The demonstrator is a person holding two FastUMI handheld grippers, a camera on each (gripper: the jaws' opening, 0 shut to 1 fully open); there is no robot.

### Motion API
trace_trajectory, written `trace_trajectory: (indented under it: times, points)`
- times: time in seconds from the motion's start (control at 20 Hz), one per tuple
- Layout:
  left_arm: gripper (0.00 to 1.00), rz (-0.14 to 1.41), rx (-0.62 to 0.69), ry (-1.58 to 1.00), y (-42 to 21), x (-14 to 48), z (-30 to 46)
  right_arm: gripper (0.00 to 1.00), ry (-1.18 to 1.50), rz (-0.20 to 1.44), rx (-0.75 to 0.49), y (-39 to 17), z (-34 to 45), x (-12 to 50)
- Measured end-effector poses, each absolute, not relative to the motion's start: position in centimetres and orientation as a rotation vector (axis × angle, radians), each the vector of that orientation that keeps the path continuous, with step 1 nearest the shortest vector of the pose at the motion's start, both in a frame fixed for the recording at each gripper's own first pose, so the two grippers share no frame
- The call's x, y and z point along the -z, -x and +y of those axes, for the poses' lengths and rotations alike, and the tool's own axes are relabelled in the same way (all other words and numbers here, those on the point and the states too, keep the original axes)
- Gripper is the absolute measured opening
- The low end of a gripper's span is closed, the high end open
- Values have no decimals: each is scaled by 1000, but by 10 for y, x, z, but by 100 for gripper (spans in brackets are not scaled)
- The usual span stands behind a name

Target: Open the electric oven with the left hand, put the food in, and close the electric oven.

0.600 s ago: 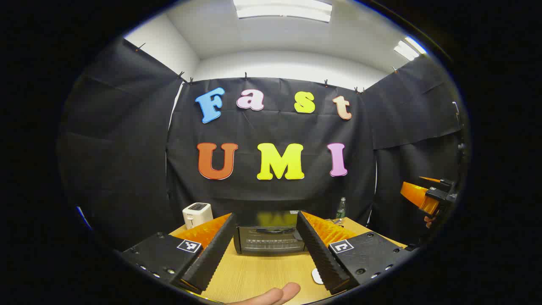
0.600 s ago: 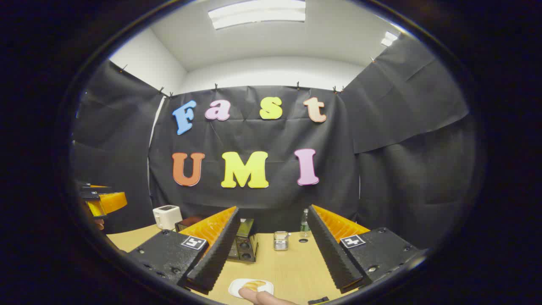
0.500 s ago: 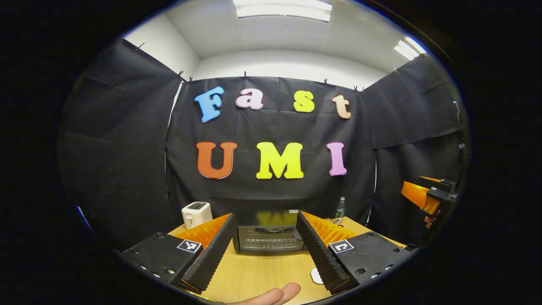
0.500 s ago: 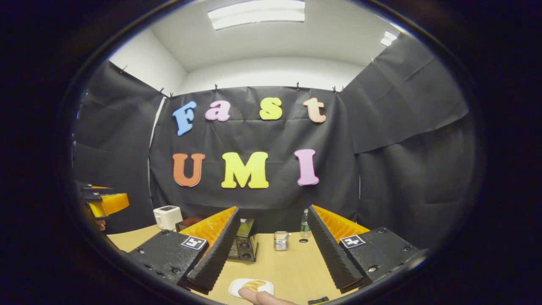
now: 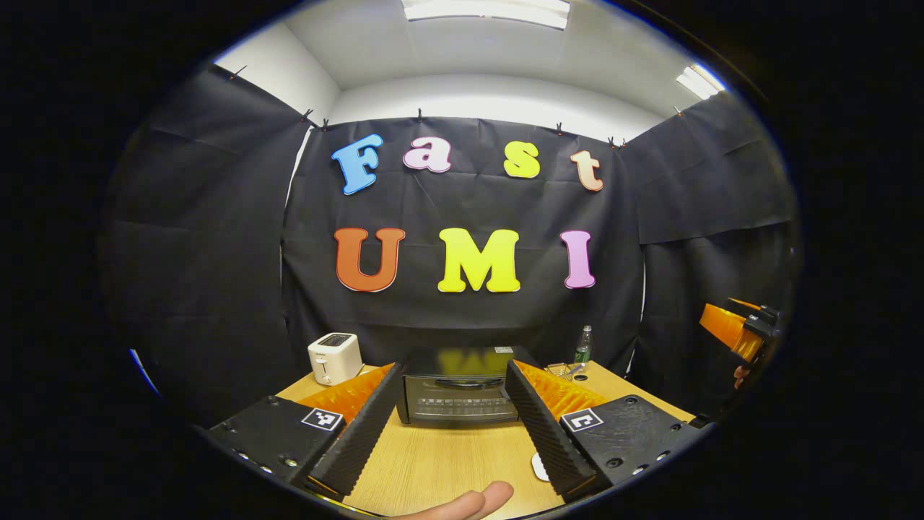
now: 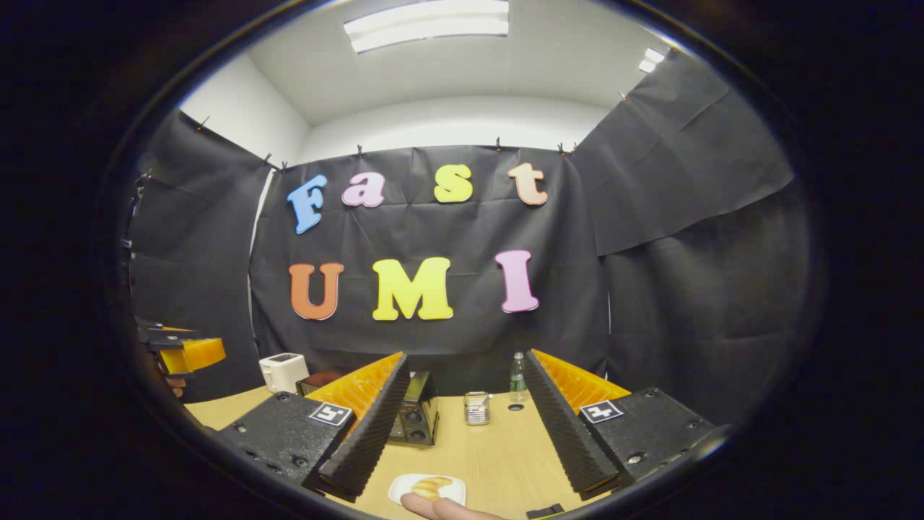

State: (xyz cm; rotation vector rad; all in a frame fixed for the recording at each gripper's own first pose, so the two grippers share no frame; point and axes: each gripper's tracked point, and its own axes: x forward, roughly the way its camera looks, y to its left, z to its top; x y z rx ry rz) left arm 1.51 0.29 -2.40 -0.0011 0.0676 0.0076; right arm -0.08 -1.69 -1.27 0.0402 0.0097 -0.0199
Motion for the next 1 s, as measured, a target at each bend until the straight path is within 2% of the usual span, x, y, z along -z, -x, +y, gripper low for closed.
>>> trace_trajectory:
  times: [0.45, 0.8, 1.0]
  points:
    - [94, 120, 52, -3, -75, 50, -19, 96, -68, 32, 33, -15, -42, 42]
    - [94, 209, 75, -7, -172, 98, -36, 96, -95, 80, 40, -41, -57, 72]
    - [94, 257, 92, 2, -234, 132, -35, 96, -89, 25, 45, -47, -60, 65]
